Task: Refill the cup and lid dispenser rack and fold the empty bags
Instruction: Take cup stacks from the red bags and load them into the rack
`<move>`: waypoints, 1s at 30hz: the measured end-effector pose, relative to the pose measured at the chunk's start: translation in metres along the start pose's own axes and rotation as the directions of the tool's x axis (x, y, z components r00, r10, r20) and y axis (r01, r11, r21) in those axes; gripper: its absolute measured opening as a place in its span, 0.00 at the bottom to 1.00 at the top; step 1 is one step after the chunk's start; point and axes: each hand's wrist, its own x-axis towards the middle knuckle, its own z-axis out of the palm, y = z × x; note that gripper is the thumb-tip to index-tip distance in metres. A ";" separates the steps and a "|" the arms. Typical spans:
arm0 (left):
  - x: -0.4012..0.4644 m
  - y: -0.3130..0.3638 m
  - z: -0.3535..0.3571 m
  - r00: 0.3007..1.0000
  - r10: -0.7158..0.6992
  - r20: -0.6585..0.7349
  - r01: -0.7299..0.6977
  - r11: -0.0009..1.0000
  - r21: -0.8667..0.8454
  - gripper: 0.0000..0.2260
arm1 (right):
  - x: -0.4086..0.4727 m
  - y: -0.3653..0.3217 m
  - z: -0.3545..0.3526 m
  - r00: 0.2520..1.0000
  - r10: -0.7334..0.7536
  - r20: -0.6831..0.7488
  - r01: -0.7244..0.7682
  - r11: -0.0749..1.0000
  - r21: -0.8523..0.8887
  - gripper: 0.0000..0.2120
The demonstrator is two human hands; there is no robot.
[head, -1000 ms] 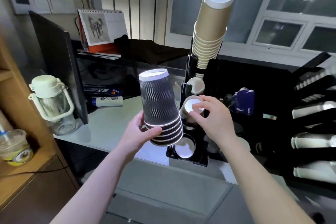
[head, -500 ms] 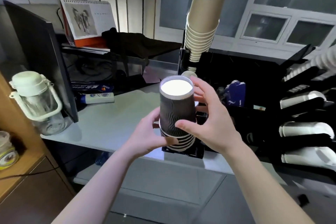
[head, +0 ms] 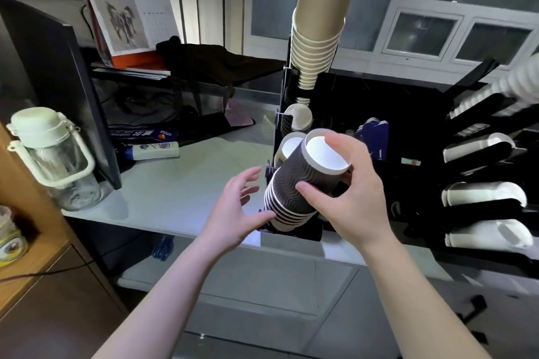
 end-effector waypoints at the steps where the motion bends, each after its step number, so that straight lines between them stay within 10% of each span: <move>1: -0.001 -0.003 -0.001 1.000 -0.024 -0.018 0.024 1.000 0.009 0.33 | -0.002 0.001 0.000 1.000 0.006 -0.020 -0.006 1.000 0.001 0.31; 18: -0.018 -0.009 -0.001 0.973 -0.183 0.140 0.170 0.980 0.103 0.32 | -0.031 0.036 0.023 0.980 -0.194 0.038 0.197 0.956 -0.216 0.32; 30: -0.022 -0.015 -0.005 0.975 -0.177 0.133 0.160 0.979 0.128 0.30 | -0.053 0.070 0.030 0.971 0.012 0.238 0.114 0.852 -0.511 0.22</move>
